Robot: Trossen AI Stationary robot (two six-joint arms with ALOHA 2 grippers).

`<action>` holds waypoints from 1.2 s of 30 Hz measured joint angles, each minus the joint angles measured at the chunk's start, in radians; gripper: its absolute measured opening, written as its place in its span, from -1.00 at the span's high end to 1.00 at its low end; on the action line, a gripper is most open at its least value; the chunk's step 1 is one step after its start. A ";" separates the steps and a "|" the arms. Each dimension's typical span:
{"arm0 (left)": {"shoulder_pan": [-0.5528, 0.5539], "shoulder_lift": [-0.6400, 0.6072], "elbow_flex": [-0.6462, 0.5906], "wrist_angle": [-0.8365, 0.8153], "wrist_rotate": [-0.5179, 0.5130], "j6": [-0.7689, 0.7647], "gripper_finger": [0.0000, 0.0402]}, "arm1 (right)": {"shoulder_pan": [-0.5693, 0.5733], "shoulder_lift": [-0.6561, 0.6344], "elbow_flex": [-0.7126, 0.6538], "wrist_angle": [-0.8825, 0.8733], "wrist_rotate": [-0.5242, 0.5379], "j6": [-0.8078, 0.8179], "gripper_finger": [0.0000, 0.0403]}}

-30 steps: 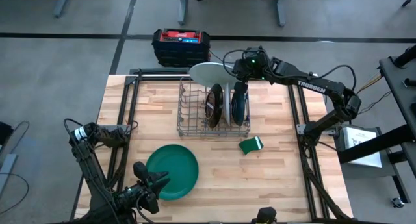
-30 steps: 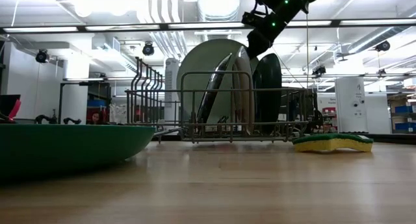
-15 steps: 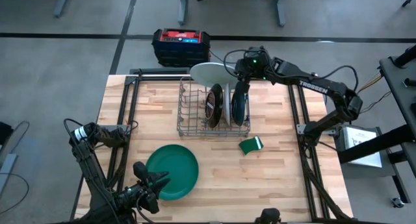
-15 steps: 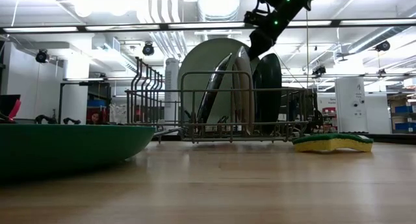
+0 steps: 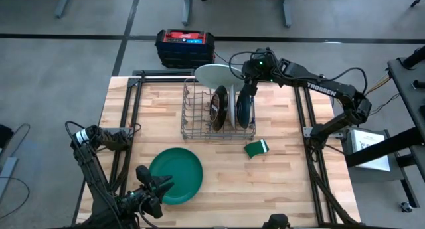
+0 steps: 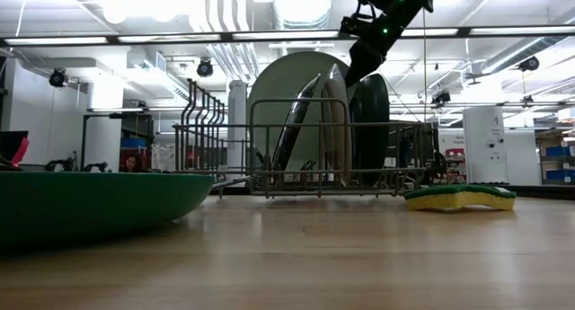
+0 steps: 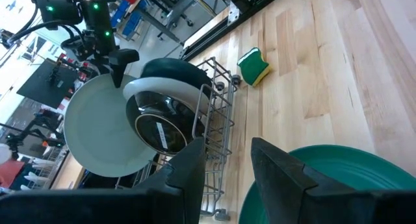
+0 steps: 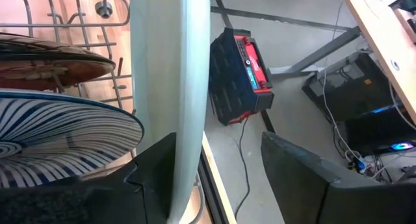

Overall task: Sort dishes
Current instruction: Put the white plate into the dish rack

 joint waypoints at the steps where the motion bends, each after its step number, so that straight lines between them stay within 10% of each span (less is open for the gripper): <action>1: 0.000 0.000 0.000 0.000 0.000 0.000 0.42 | 0.000 0.000 0.000 0.000 0.000 0.000 -0.04; 36: 0.000 0.000 0.000 0.000 0.000 -0.008 0.42 | 0.000 -0.047 0.001 -0.111 0.025 -0.002 -0.19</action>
